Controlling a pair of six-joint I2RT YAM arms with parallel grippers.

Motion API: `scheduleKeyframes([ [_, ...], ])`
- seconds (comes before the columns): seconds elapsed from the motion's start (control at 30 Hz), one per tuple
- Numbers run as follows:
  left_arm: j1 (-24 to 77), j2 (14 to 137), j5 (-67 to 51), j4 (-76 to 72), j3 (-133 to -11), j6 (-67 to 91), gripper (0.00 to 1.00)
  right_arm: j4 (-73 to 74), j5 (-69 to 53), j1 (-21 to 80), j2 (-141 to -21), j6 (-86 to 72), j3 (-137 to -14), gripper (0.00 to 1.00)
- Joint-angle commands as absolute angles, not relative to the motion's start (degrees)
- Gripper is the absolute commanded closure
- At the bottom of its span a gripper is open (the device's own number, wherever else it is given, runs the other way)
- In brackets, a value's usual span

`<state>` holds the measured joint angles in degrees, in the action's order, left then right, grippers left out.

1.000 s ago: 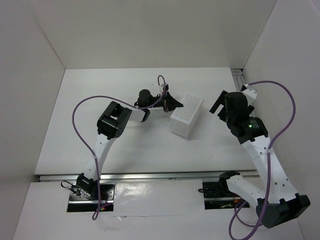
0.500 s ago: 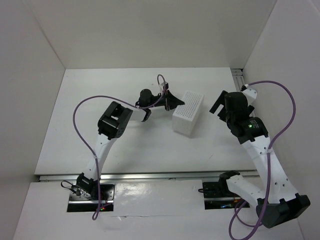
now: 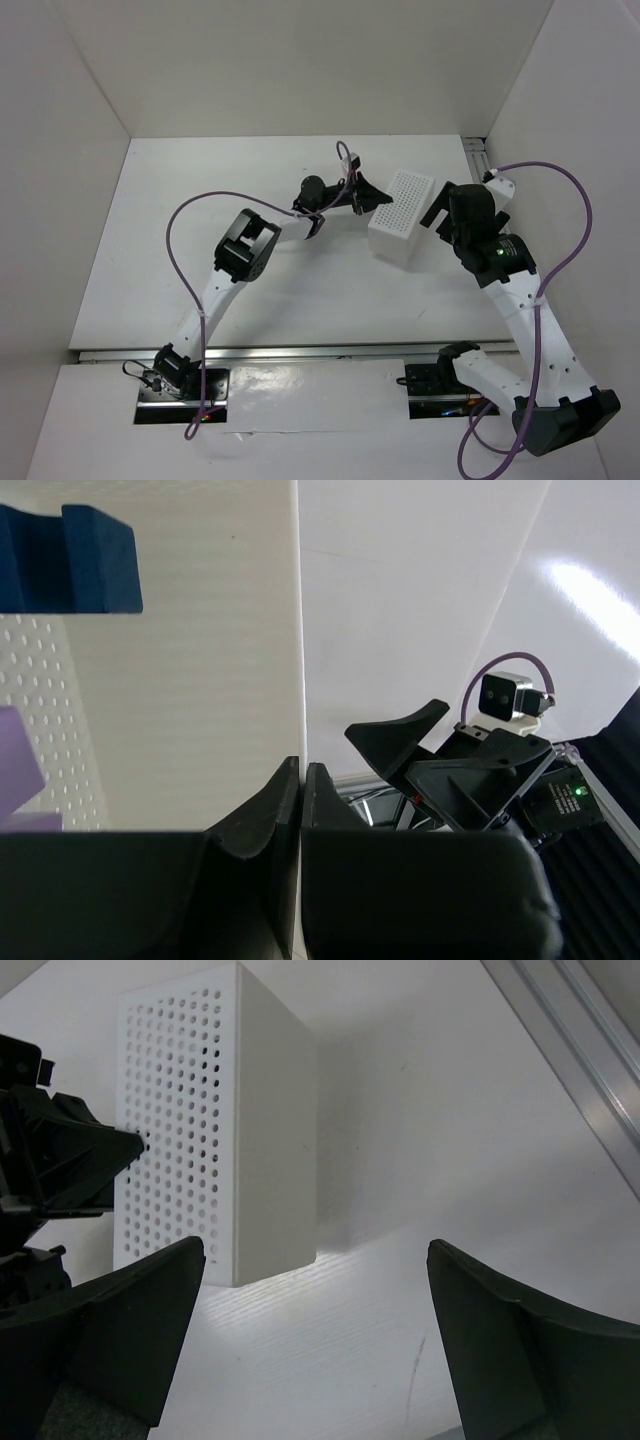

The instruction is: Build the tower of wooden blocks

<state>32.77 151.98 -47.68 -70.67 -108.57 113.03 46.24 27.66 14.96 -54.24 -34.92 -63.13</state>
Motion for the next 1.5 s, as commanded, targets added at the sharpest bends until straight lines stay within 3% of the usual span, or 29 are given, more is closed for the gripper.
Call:
scheduleKeyframes([
  [0.0, 32.3, 151.3, -46.6, -102.7, -111.0, 125.5, 1.0, 47.5, 29.3, 14.7, -54.1, -35.4, -63.7, 0.01],
  [0.7, 34.5, 154.1, -47.6, -98.2, -119.3, 124.5, 1.0, 47.5, 29.3, 14.7, -54.1, -35.4, -64.8, 0.01],
  [0.9, 35.1, 151.6, -49.6, -98.2, -116.5, 122.7, 1.0, 47.5, 28.7, 14.7, -54.1, -35.4, -64.8, 0.01],
  [1.27, 35.6, 151.7, -50.4, -103.0, -119.4, 125.7, 1.0, 49.7, 28.2, 14.7, -55.7, -33.8, -71.7, 0.01],
  [1.47, 33.5, 147.0, -58.6, -98.5, -118.0, 124.5, 1.0, 51.0, 28.7, 14.7, -55.7, -32.6, -75.6, 0.01],
])
